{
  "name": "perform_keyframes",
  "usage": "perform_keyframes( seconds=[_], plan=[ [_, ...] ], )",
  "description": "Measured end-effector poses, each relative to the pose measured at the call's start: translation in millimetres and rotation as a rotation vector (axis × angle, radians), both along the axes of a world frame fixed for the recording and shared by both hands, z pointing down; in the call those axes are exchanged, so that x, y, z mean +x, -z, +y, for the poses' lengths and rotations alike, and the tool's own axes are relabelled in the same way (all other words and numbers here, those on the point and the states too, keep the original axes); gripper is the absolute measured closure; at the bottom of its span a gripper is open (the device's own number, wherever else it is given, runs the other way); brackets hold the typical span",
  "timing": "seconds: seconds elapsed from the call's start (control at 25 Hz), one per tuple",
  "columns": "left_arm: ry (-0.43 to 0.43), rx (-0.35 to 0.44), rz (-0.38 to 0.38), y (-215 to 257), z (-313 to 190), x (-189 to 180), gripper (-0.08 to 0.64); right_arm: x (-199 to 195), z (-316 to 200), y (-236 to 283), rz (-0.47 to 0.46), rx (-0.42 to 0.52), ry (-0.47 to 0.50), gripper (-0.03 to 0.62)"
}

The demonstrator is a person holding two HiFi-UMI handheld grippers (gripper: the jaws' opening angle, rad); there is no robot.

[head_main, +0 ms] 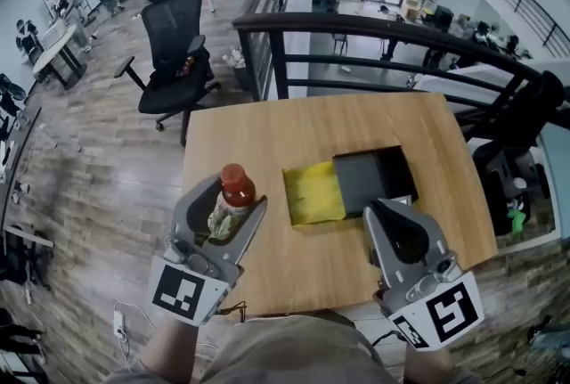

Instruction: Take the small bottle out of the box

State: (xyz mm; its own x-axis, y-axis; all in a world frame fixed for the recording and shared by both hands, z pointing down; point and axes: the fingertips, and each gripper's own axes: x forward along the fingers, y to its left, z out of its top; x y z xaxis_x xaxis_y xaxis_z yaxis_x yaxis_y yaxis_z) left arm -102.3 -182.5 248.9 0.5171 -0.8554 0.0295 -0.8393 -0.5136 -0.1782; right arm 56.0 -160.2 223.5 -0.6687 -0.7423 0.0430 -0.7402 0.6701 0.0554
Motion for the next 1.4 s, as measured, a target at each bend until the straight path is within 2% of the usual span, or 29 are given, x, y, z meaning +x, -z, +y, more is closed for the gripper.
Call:
perform_keyframes(
  seconds=[0.2,0.32,0.88,1.4],
  plan=[
    [0.016,0.059,0.018,19.0,21.3,-20.1,0.327,-3.5,9.0,14.5,-0.020,0.023,-0.023,0.574],
    [0.016,0.067,0.016,17.3,32.6,-26.5,0.327,-5.0,12.6,14.2,-0.023,0.016,-0.030,0.574],
    [0.053,-0.081,0.049,-42.5,39.0,-42.9,0.327,-22.0,4.5,-48.2,0.010,-0.136,-0.021,0.574],
    [0.061,-0.085,0.060,-41.0,33.6,-43.3,0.327,-31.6,4.4,-56.7,0.035,-0.144,0.026,0.574]
  ],
)
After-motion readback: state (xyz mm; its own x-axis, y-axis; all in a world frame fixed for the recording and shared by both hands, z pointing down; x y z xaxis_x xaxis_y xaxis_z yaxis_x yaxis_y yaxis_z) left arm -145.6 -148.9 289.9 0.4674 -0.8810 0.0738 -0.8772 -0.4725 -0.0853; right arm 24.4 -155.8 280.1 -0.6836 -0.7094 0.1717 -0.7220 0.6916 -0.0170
